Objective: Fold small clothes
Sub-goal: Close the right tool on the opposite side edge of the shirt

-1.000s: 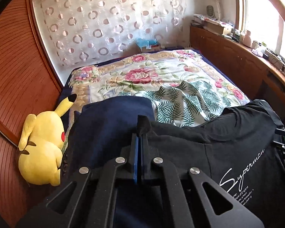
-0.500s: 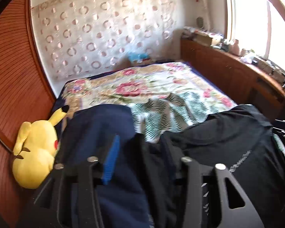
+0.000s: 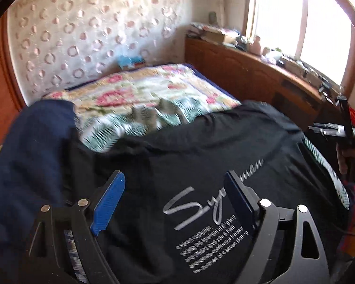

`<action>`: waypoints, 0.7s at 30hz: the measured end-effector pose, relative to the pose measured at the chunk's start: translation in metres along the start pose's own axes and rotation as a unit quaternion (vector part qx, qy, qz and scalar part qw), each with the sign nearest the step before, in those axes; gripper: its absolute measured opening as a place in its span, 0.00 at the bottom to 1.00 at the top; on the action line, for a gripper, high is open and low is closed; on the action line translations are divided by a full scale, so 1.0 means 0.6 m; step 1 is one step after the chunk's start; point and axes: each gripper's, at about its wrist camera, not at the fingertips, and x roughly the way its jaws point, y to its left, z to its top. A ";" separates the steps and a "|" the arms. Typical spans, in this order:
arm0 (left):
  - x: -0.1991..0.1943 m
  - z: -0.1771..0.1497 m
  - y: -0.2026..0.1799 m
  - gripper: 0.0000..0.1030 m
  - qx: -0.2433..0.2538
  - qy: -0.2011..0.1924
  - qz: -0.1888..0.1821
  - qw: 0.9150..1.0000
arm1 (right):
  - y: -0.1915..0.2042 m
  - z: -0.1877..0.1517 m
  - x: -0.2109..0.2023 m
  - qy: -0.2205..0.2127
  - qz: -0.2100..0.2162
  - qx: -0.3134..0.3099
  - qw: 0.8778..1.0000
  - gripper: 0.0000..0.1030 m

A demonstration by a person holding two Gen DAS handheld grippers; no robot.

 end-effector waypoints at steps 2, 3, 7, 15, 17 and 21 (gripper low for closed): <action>0.016 -0.009 -0.011 0.83 0.000 0.015 -0.006 1.000 | -0.013 0.000 0.004 0.008 0.005 0.012 1.000 0.64; 0.027 -0.015 -0.016 0.83 -0.003 0.023 -0.010 1.000 | -0.015 0.005 0.005 0.010 0.007 0.015 1.000 0.64; 0.046 -0.035 -0.037 0.83 0.001 0.040 -0.017 0.999 | -0.021 0.028 0.011 0.021 0.015 0.024 0.999 0.60; 0.072 -0.054 -0.054 0.83 0.000 0.064 -0.018 0.998 | -0.013 0.055 0.035 0.045 0.034 0.029 0.998 0.44; 0.076 -0.058 -0.055 0.83 0.001 0.066 -0.016 0.998 | -0.013 0.057 0.035 0.045 0.042 0.028 0.998 0.38; 0.090 -0.064 -0.056 0.83 0.000 0.079 -0.014 0.997 | -0.007 0.061 0.040 0.046 0.047 0.012 0.998 0.22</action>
